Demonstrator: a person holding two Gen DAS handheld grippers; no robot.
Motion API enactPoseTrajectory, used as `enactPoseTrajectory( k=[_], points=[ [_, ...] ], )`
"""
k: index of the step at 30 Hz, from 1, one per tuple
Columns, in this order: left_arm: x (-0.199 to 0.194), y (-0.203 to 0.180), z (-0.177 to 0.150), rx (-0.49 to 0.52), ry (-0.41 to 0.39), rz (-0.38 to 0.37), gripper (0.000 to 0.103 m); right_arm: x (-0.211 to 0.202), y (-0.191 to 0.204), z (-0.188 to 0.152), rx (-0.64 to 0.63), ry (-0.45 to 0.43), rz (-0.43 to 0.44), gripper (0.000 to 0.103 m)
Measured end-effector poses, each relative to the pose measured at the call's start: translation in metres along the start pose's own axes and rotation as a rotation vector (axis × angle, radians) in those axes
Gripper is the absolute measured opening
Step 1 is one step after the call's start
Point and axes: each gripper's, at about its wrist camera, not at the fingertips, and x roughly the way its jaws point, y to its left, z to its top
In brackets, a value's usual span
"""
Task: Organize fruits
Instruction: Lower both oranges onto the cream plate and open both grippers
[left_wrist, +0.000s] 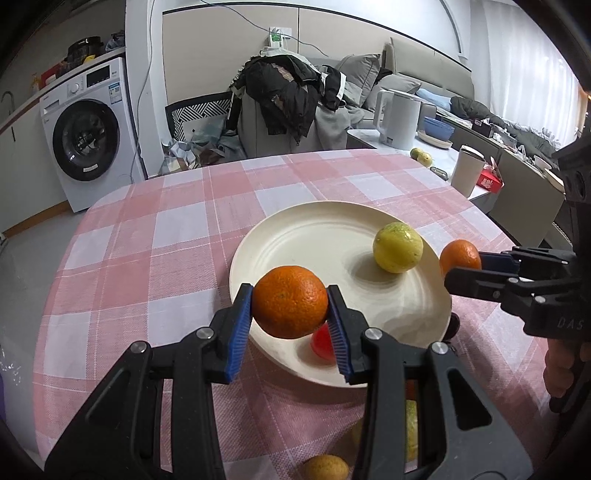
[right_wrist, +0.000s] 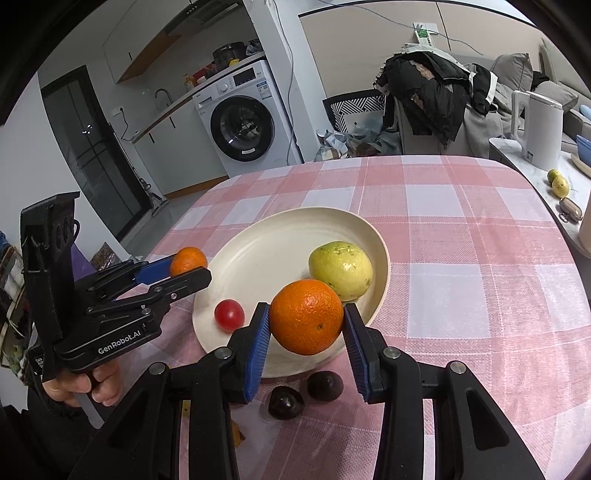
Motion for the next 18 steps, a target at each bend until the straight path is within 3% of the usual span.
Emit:
enactPoseTrajectory(
  k=[18],
  points=[
    [0.027,0.0,0.002,-0.003,0.029,0.036,0.036,0.023,0.003,-0.001,-0.001,0.051,0.001,0.041]
  ],
)
